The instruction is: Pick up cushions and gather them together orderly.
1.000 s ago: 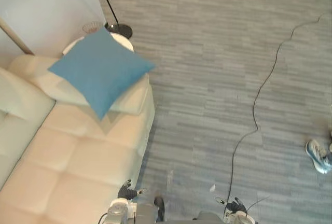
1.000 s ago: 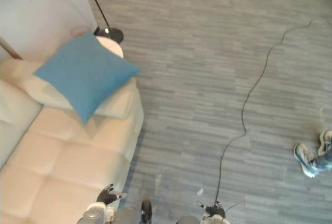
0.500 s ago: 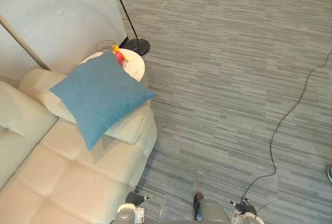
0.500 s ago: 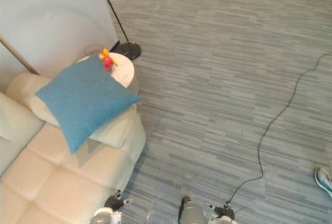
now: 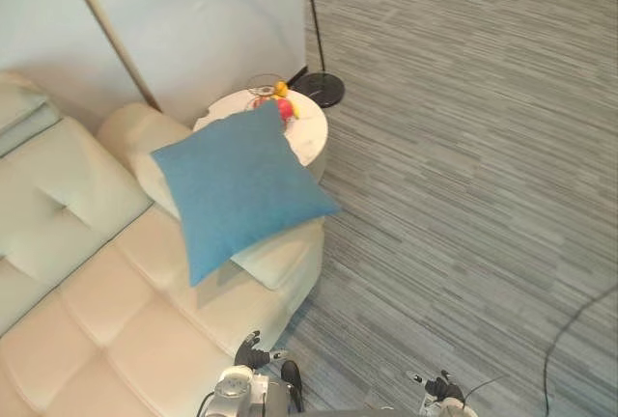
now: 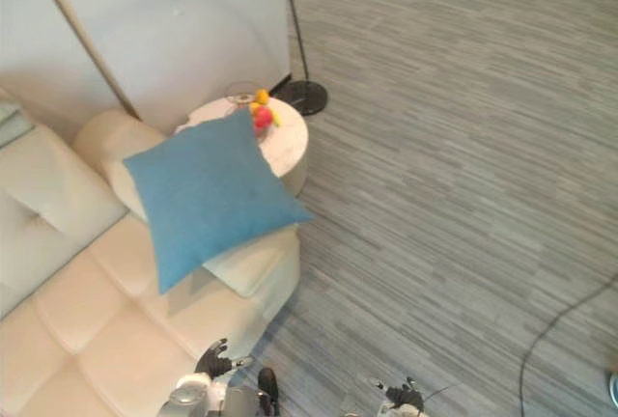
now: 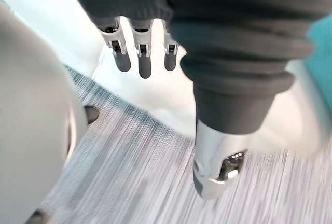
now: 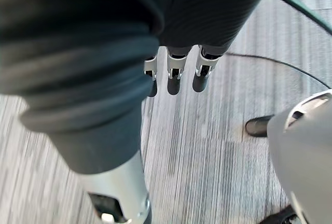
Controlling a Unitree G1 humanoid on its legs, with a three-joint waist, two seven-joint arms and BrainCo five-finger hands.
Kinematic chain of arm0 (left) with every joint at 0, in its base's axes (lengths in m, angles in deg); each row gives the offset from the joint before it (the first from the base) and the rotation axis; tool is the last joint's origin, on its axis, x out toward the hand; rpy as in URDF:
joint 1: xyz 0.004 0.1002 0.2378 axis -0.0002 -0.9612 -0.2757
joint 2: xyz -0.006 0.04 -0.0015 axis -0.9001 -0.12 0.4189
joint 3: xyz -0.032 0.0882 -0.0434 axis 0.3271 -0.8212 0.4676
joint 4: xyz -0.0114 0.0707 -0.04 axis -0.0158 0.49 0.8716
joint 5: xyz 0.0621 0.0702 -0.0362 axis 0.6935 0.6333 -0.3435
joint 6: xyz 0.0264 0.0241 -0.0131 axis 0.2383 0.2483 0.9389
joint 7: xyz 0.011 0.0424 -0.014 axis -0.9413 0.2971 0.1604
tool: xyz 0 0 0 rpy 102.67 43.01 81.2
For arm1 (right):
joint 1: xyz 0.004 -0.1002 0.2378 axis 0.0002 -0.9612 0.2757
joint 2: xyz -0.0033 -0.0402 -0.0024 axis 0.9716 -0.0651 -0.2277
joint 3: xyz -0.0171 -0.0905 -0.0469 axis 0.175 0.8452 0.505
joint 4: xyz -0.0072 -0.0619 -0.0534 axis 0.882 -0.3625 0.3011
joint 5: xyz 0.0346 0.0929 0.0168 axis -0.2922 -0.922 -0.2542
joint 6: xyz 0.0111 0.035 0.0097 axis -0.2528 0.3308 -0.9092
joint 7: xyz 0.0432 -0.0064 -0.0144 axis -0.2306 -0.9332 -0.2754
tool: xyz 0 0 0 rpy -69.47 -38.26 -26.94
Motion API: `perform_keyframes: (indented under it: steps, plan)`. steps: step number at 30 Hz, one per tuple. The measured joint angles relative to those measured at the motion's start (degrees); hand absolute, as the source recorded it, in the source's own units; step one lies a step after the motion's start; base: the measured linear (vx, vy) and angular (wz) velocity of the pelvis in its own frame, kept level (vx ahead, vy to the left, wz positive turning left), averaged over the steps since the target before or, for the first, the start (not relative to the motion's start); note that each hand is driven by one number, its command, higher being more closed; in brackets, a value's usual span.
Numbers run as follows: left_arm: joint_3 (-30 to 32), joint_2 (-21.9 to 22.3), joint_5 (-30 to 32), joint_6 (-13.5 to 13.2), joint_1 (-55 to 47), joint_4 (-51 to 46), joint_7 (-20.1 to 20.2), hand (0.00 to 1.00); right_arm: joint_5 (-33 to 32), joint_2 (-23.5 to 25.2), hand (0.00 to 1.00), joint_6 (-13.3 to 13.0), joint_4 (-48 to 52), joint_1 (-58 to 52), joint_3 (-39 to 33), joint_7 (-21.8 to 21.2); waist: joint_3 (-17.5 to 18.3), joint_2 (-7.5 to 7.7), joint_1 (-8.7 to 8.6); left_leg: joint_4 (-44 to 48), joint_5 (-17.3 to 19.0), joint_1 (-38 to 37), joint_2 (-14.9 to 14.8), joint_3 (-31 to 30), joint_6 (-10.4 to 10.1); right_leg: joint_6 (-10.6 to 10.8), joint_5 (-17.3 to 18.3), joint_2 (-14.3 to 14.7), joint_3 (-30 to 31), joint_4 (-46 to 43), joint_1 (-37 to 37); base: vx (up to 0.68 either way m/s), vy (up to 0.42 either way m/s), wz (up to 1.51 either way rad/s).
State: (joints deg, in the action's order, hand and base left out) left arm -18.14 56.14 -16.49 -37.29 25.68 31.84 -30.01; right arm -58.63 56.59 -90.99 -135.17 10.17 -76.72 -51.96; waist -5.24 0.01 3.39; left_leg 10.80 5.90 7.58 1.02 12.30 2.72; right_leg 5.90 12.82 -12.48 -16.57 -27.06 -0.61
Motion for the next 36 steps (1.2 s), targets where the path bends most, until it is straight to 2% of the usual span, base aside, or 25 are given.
perform_keyframes:
  steps: [1, 2, 4, 6, 8, 9, 10, 12, 13, 14, 15, 16, 19, 22, 24, 26, 27, 34, 36]
  plan:
    - [-0.4, -0.3, -0.3, 0.1, -0.3, 0.4, 0.1, 0.0, 0.0, 0.9, 0.0, 0.0, 0.0, -0.3, 0.0, -0.1, 0.0, 0.15, -0.1, -1.3, 0.5, -3.0, 1.1, -2.1, 0.4, 2.7, -1.8, -1.9, 2.4, -11.4, 3.6, 0.28, 0.094, 0.68]
    - [-0.5, -0.6, -0.3, 0.1, -0.6, 0.3, 0.1, 0.0, 0.0, 1.2, 0.0, 0.0, 0.1, -0.5, 0.0, -0.2, 0.1, 0.33, -0.16, -1.5, 0.7, -3.7, 1.3, -2.6, 0.4, 3.0, -1.7, -2.0, 3.2, -14.0, 4.3, 0.25, 0.043, 0.66]
    - [-0.5, -1.8, -0.3, 0.1, -1.8, 0.3, 0.0, 0.0, 0.0, 1.3, 0.0, -0.1, 0.3, -1.2, 0.0, -0.6, 1.0, 0.57, -0.37, -2.7, 1.3, -7.1, 1.7, -5.5, 0.4, 1.1, 2.4, -1.3, 5.0, -19.2, 8.1, 0.34, -0.011, 0.72]
    - [-0.4, -1.9, -0.4, 0.1, -1.8, 0.4, 0.0, 0.0, 0.0, 1.4, 0.0, -0.2, 0.9, -1.2, 0.0, -0.7, 1.1, 0.46, -0.51, -3.4, 1.3, -8.6, 1.4, -8.7, 0.4, -0.3, 4.5, 0.6, 5.6, -16.5, 10.6, 0.26, -0.046, 0.87]
    - [0.8, -0.6, -0.3, 0.1, -1.5, 0.3, -0.1, 0.0, -0.1, 1.3, 0.0, -0.5, 2.5, -1.3, 0.0, -0.9, 0.6, -0.7, -0.98, -3.8, 1.5, -9.4, -0.1, -14.2, 0.1, -1.3, 4.9, 5.5, 11.0, -8.3, 13.8, 0.22, -0.136, 1.12]
    - [0.8, -0.4, -0.3, 0.1, -1.4, 0.3, -0.1, 0.0, -0.2, 1.2, 0.0, -0.5, 2.5, -1.2, 0.0, -0.9, 0.5, -0.82, -1.01, -3.8, 1.7, -9.7, -0.5, -15.0, -0.1, -1.3, 4.8, 6.2, 12.3, -6.8, 14.0, 0.28, -0.259, 1.17]
    - [1.3, -0.1, -0.3, 0.1, -1.5, 0.3, -0.1, 0.0, -0.2, 1.2, 0.0, -0.5, 2.5, -1.3, 0.2, -0.9, 0.6, -0.96, -1.02, -3.5, 2.4, -9.9, -1.2, -17.0, -1.4, -0.9, 2.4, 8.0, 17.1, -0.5, 14.5, 0.19, -0.224, 0.98]
    - [2.7, -0.1, -0.3, 0.0, -1.8, 0.2, -0.1, 0.0, -0.2, 1.8, 0.0, -0.5, 2.3, -1.5, 0.4, -0.9, 1.1, 0.42, -1.04, -2.9, 3.3, -9.6, -0.9, -17.7, -2.9, -1.3, -2.1, 7.5, 19.8, 5.1, 14.0, 0.18, -0.266, 0.91]
    - [3.9, -0.5, -0.3, 0.0, -1.5, 0.5, -0.2, 0.0, -0.6, 3.1, 0.0, -0.6, 2.4, -2.2, 0.4, -1.2, 1.2, 2.47, -1.03, -1.9, 4.8, -10.1, -0.1, -17.9, -4.7, -1.7, -5.4, 5.5, 19.7, 6.7, 13.0, 0.16, -0.331, 0.85]
    - [5.1, 0.9, -0.3, -0.1, -1.7, 0.2, -0.3, 0.0, -0.5, 2.2, 0.0, -0.6, 2.5, -2.5, 0.3, -1.1, 1.6, 1.03, -0.95, -1.2, 5.2, -9.6, -2.2, -16.4, -5.5, -2.4, -5.1, 6.4, 16.9, 7.6, 11.6, 0.17, -0.33, 0.8]
    - [5.2, 1.4, -0.3, -0.1, -1.8, 0.3, -0.3, 0.0, -0.6, 1.9, 0.0, -0.7, 2.6, -2.6, 0.3, -1.1, 2.0, 0.37, -0.97, -1.0, 5.4, -9.6, -2.8, -15.6, -5.8, -2.5, -5.1, 6.8, 16.4, 8.0, 11.3, 0.17, -0.252, 0.61]
    - [5.4, 2.9, -0.3, -0.3, -2.4, 0.2, -0.4, 0.0, -0.5, 1.0, 0.0, -0.6, 2.6, -2.5, 0.5, -1.1, 2.6, -1.37, -0.86, -1.8, 5.6, -9.7, -5.0, -14.8, -6.8, -3.3, -5.0, 8.2, 14.3, 9.5, 10.3, 0.17, -0.234, 0.44]
    - [7.0, 3.8, -0.3, -0.6, -2.3, 0.3, -0.3, 0.0, -0.5, 0.8, 0.0, -0.5, 2.4, -2.3, 0.7, -1.1, 2.7, -1.75, -0.6, -4.4, 4.3, -10.1, -7.4, -15.3, -8.8, -4.7, -4.8, 10.3, 11.8, 11.7, 9.0, 0.11, -0.163, 0.33]
    - [7.1, 3.7, -0.3, -0.7, -2.1, 0.3, -0.4, 0.0, -0.6, 1.2, 0.0, -0.5, 2.3, -2.4, 0.6, -1.0, 2.4, -1.51, -0.69, -4.5, 3.2, -10.6, -8.0, -16.1, -9.7, -5.3, -4.5, 10.6, 9.2, 13.3, 6.6, 0.1, -0.109, 0.39]
    - [7.0, 3.6, -0.3, -0.8, -2.0, 0.3, -0.4, 0.0, -0.5, 1.2, 0.0, -0.6, 2.3, -2.5, 0.5, -1.0, 2.0, -0.96, -0.77, -4.4, 2.8, -10.6, -8.1, -15.8, -9.8, -5.3, -4.5, 10.4, 8.0, 14.0, 5.5, 0.06, -0.035, 0.45]
    - [6.2, 3.0, -0.3, -0.8, -1.7, 0.3, -0.4, 0.0, -0.5, 1.6, 0.0, -0.6, 2.2, -2.0, 0.1, -1.0, 1.6, -0.29, -0.96, -4.3, 0.8, -9.5, -7.4, -13.7, -9.7, -5.2, -4.5, 9.1, 6.4, 14.8, 4.8, 0.02, 0.002, 0.54]
    - [4.2, 2.1, -0.3, -0.9, -1.7, 0.3, -0.5, 0.0, -0.6, 1.7, 0.0, -0.6, 2.1, -1.9, -0.1, -1.0, 1.5, -0.05, -1.3, -4.7, -0.7, -8.7, -7.0, -10.7, -9.1, -5.2, -4.5, 8.1, 4.7, 15.6, 4.6, 0.0, 0.004, 0.47]
    - [2.3, -0.3, -0.3, -0.8, -2.2, 0.5, -0.6, 0.0, -1.2, 1.4, 0.0, -0.7, 2.0, -1.5, -2.1, -0.6, 1.5, -0.52, -2.1, -9.7, -4.5, -9.5, -6.5, -9.6, -8.8, -5.3, -6.1, 8.0, 0.7, 19.4, 2.0, -0.01, -0.01, 0.34]
    - [2.3, -0.8, -0.3, -0.8, -2.5, 0.9, -0.6, 0.0, -1.3, 1.1, 0.0, -0.8, 2.0, -1.4, -2.2, -0.5, 1.5, -0.54, -2.33, -10.4, -4.5, -10.2, -6.6, -9.5, -8.8, -5.3, -6.4, 8.3, 0.6, 19.9, 1.3, -0.03, 0.002, 0.08]
